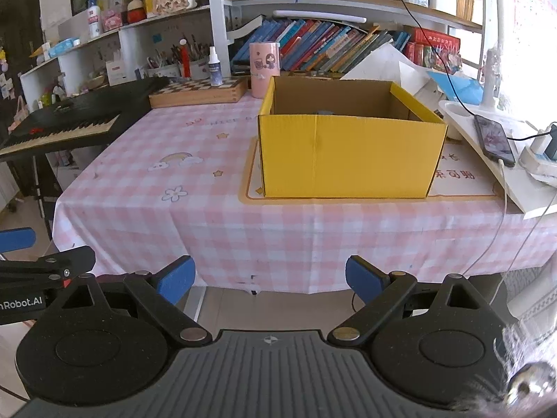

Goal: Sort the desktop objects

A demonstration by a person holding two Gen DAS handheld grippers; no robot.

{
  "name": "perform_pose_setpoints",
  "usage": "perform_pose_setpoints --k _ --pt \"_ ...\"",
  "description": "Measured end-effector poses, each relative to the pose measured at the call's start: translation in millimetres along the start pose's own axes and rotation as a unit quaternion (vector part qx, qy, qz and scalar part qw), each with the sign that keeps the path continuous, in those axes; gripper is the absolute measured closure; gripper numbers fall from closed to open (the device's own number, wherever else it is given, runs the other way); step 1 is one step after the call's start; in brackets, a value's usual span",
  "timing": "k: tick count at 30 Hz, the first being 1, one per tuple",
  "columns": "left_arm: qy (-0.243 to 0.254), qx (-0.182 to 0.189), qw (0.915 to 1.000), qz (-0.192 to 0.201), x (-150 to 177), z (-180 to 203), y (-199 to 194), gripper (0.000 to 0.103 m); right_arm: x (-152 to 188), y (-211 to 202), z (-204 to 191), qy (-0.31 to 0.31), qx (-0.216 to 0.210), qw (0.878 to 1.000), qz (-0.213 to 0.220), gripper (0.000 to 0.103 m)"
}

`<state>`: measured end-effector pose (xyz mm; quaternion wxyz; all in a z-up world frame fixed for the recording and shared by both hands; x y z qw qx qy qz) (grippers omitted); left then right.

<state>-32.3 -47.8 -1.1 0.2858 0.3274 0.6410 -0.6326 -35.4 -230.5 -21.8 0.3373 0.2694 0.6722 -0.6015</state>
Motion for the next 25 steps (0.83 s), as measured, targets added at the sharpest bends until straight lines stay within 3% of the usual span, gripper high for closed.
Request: perform_pose_setpoints --k 25 --pt "-0.008 -0.004 0.9999 -0.01 1.3 2.7 3.0 0.013 2.6 3.9 3.7 0.0 -0.005 1.0 -0.014 0.01"
Point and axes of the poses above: each gripper's, at about its wrist camera, not at the fingertips, and y roughly the way its jaws point, z to its right, x to its underside, the point moved 3 cm from there along y, roughly the way its jaws point, and after that the axes turned 1 degree about -y, right-handed, at the moved point
